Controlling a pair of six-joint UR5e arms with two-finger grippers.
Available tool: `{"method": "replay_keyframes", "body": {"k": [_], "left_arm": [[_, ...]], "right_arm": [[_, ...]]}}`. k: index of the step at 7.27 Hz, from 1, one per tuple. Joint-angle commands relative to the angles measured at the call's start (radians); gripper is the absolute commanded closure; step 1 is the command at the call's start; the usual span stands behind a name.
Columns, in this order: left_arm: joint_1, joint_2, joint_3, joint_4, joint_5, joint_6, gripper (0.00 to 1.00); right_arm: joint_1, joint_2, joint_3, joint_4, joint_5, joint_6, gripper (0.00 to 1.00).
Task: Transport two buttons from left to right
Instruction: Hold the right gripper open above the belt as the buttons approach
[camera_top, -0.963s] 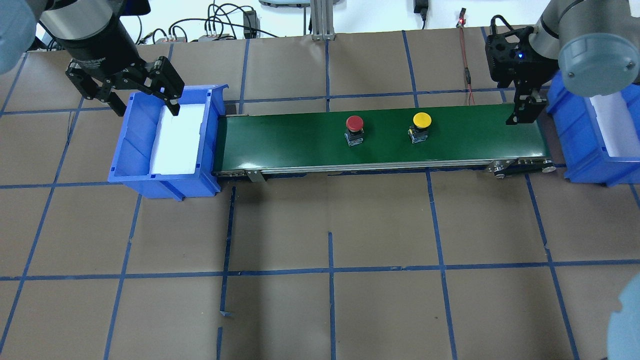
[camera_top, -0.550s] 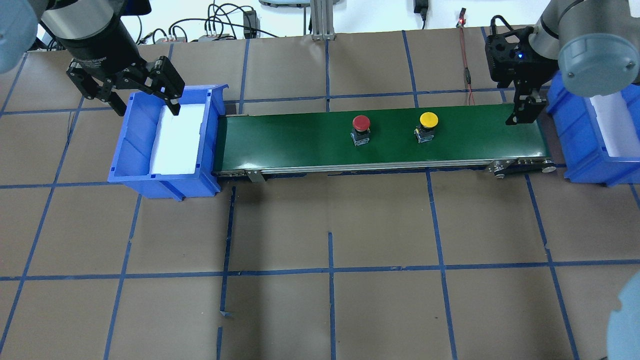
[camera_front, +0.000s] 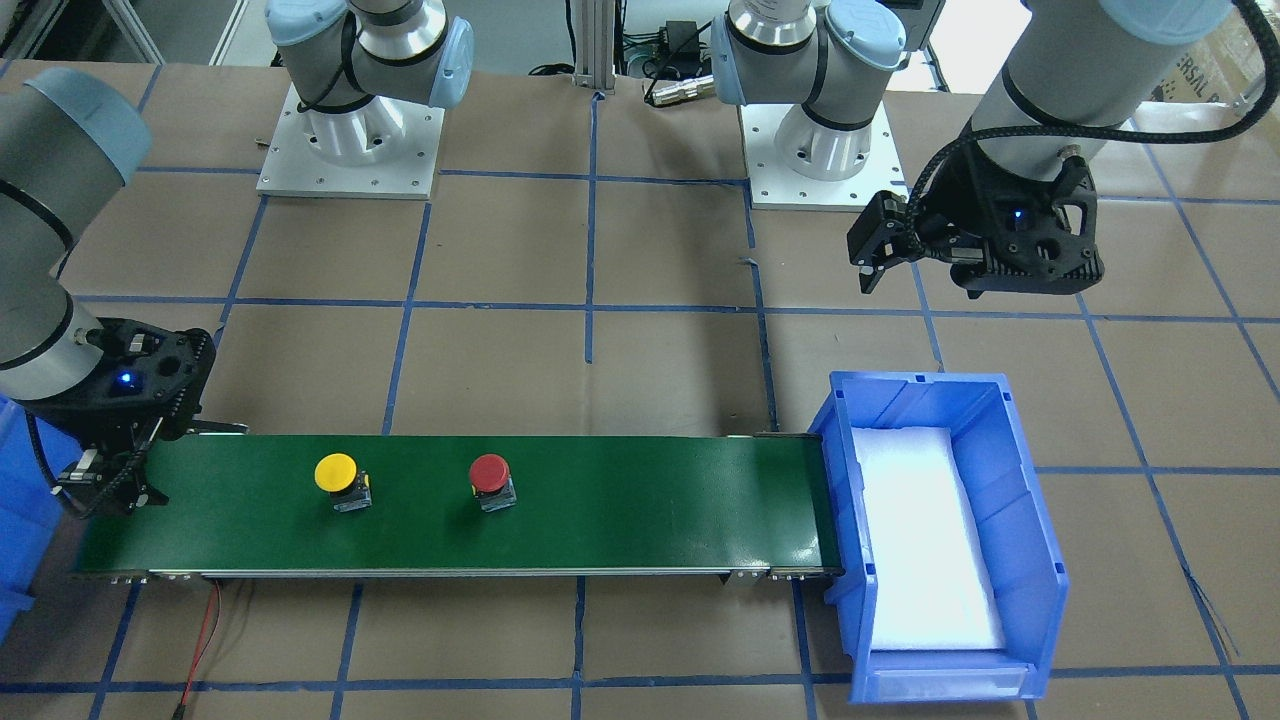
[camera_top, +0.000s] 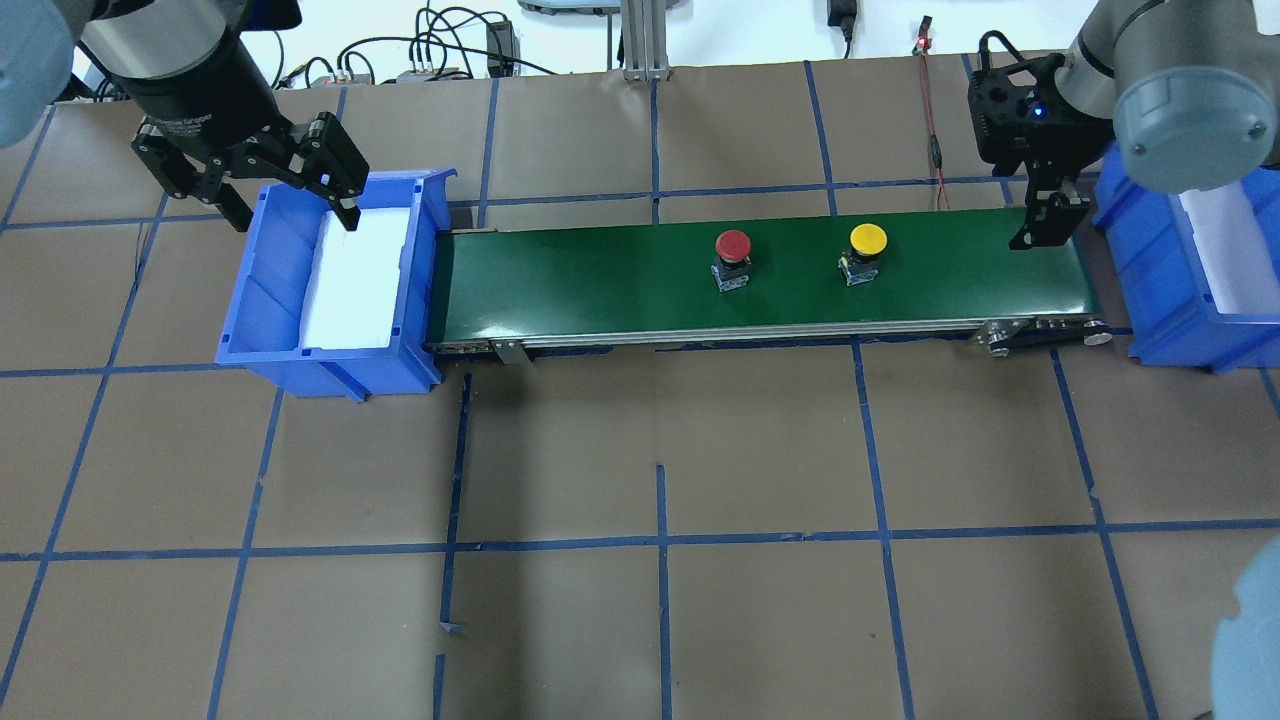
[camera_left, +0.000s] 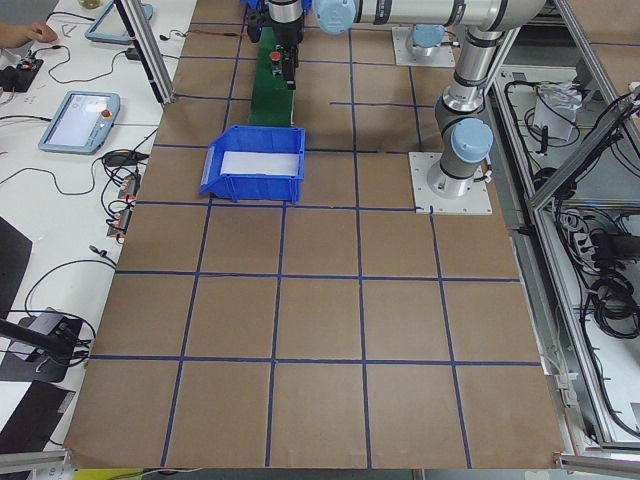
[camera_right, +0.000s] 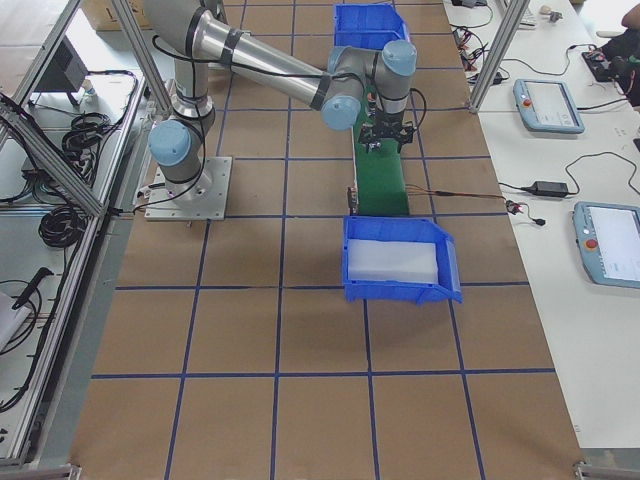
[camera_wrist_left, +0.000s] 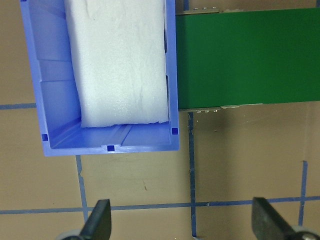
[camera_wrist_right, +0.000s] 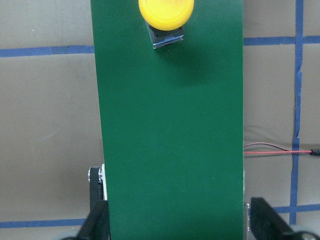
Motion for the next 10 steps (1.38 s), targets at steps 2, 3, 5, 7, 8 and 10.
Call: {"method": "replay_keyframes", "body": {"k": [2,3,5,7,8,10], "left_arm": [[0.0,0.0,0.0,0.001,0.0,-0.003,0.0],[0.0,0.0,0.0,0.0,0.0,-0.004,0.0],[0.0,0.0,0.0,0.001,0.0,-0.008,0.0],[0.0,0.004,0.0,0.0,0.0,-0.008,0.0],[0.0,0.003,-0.002,0.0,0.002,-0.008,0.0],[0.0,0.0,-0.002,0.0,0.0,-0.008,0.0]], "right_arm": [[-0.001,0.005,0.01,0.0,0.0,-0.001,0.0],[-0.001,0.005,0.01,0.0,0.0,-0.001,0.0],[-0.001,0.005,0.01,-0.002,-0.001,-0.001,0.0],[-0.001,0.006,0.017,-0.006,-0.001,-0.004,0.0],[-0.001,0.006,0.02,-0.006,-0.001,-0.004,0.0],[0.0,0.011,0.033,-0.037,0.005,-0.013,0.0]]}}
